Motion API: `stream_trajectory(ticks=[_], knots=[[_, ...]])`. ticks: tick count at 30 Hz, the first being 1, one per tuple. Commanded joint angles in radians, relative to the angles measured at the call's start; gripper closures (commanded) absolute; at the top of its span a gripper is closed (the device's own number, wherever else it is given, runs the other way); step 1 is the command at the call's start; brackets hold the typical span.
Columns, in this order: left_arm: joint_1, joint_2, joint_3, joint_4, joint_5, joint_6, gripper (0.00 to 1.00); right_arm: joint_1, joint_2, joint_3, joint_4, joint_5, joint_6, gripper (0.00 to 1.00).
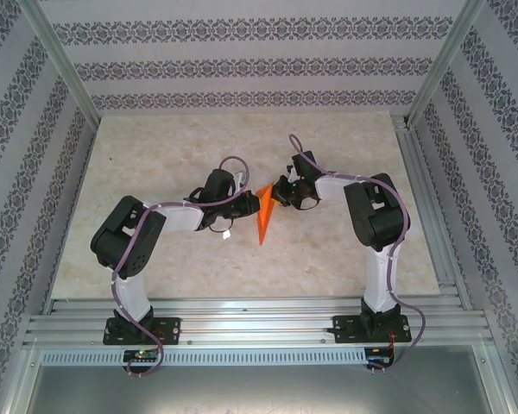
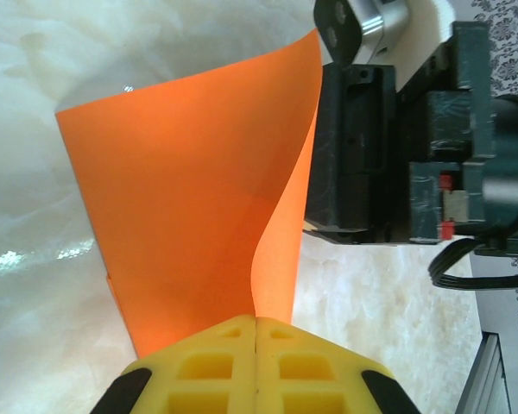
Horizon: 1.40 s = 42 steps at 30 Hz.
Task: Fold a paper plane with a square sheet of paper (fold left side to right side)
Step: Fold the wing for the fifth time at the center of the table.
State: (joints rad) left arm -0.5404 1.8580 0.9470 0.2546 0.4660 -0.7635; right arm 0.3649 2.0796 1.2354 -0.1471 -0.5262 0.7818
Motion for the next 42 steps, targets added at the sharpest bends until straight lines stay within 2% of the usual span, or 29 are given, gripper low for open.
stream_trajectory(ticks=[1,31,42], knots=[[0.021,0.035,0.002,0.034,-0.002,0.033,0.99,0.008,0.030,-0.008,-0.040,0.025,-0.029,0.90],[0.012,0.168,0.099,-0.012,0.008,0.073,0.98,0.010,0.036,0.005,-0.043,0.000,-0.042,0.90],[0.001,0.078,0.046,-0.011,0.007,0.050,0.97,0.005,0.033,-0.001,-0.041,0.002,-0.040,0.90]])
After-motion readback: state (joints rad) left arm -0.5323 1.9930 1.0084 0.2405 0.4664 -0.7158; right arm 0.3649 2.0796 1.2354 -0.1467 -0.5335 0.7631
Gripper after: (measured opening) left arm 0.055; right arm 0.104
